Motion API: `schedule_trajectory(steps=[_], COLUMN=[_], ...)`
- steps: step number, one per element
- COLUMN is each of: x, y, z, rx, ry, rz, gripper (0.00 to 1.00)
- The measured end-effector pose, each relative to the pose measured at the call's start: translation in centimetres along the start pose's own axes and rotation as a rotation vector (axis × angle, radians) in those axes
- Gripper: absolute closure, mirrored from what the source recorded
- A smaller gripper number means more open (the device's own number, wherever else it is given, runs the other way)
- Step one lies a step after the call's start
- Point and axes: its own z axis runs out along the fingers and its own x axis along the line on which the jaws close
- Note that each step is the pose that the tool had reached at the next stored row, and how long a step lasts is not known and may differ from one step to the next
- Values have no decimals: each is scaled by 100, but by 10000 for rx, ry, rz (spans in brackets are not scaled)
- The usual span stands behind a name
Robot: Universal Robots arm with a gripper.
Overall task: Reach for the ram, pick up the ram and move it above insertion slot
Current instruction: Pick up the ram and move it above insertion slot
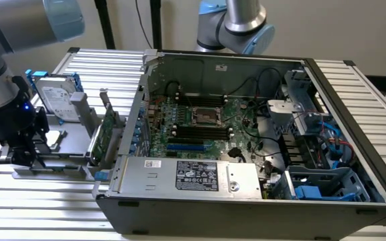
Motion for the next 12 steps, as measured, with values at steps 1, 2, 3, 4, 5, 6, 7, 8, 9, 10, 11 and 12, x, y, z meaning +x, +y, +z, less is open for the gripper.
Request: schedule_trajectory(steps=[1, 2, 3, 4, 5, 6, 7, 8, 9, 10, 11, 12], x=[0, 0, 0, 0, 0, 0, 0, 0, 0, 0, 2, 2], y=[-1, -1, -2, -2, -3, -4, -5, -7, -9, -11, -17, -25], z=[18, 35, 55, 74, 92, 109, 127, 145, 164, 181, 199, 219], rx=[-1, -1, -1, 0, 0, 0, -1, 0, -1, -1, -1, 0], ry=[0, -1, -2, -3, -3, -4, -3, -3, -3, -3, -3, -4], rz=[1, 2, 1, 1, 1, 1, 1, 2, 1, 1, 0, -1], gripper=[58, 58, 58, 58, 58, 58, 58, 58, 58, 58, 58, 58])
